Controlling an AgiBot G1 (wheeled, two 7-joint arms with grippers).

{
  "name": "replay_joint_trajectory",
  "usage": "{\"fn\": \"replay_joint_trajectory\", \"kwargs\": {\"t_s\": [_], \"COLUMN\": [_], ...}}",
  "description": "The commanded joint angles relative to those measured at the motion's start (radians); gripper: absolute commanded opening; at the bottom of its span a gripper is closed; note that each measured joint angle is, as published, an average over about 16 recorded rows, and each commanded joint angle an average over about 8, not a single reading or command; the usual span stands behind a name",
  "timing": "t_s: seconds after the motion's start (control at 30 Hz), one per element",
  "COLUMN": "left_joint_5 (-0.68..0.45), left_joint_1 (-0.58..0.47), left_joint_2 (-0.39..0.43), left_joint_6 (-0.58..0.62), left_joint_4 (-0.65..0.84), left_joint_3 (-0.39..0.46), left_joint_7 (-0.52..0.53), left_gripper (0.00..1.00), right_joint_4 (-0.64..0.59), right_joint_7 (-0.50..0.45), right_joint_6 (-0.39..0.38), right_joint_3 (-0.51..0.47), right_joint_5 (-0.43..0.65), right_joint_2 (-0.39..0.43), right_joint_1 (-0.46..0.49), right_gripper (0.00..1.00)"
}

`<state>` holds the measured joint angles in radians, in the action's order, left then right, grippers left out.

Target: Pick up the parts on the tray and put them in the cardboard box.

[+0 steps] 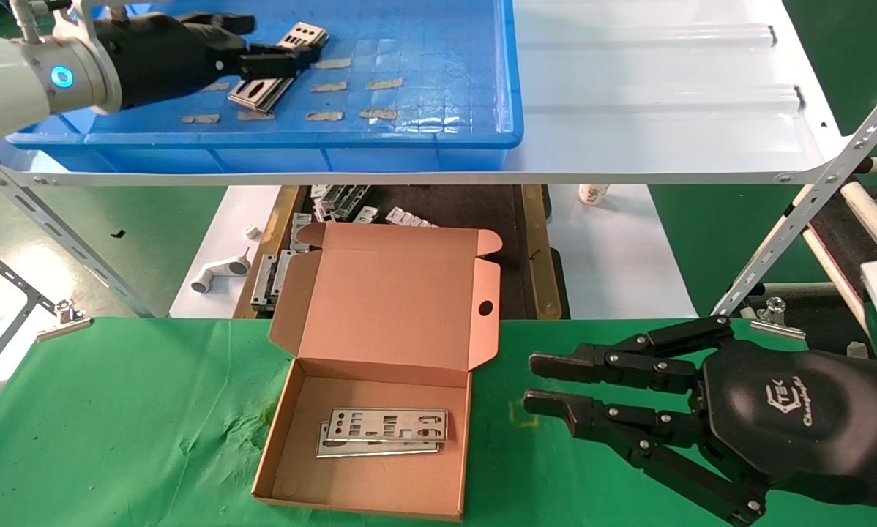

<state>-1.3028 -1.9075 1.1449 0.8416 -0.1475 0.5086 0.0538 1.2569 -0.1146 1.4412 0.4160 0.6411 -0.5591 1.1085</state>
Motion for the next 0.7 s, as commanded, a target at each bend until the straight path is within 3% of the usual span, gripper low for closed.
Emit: {"fn": "replay_joint_trajectory", "kwargs": {"t_s": [0.03,0.23,0.57,0.63,0.7], "left_joint_5": [-0.009,-0.016,-0.009,-0.008,-0.006], "left_joint_1": [-0.020,-0.036,-0.043,-0.043,-0.043], "left_joint_2": [0.018,0.050,0.060,0.062,0.063], "left_joint_6": [-0.048,-0.119,-0.107,-0.104,-0.102], "left_joint_4": [0.048,0.098,0.133,0.137,0.141], "left_joint_3": [0.003,0.006,0.001,0.000,-0.001], "left_joint_7": [-0.006,-0.015,-0.012,-0.009,-0.007], "left_gripper": [1.00,1.00,0.99,0.89,0.72], "right_joint_4": [0.000,0.000,0.000,0.000,0.000], "right_joint_7": [0.000,0.000,0.000,0.000,0.000], "right_joint_6": [0.000,0.000,0.000,0.000,0.000], "right_joint_3": [0.000,0.000,0.000,0.000,0.000], "right_joint_5": [0.000,0.000,0.000,0.000,0.000], "right_joint_2": [0.000,0.000,0.000,0.000,0.000], "right_joint_1": [0.000,0.000,0.000,0.000,0.000], "right_gripper": [0.00,0.00,0.00,0.00,0.00]}}
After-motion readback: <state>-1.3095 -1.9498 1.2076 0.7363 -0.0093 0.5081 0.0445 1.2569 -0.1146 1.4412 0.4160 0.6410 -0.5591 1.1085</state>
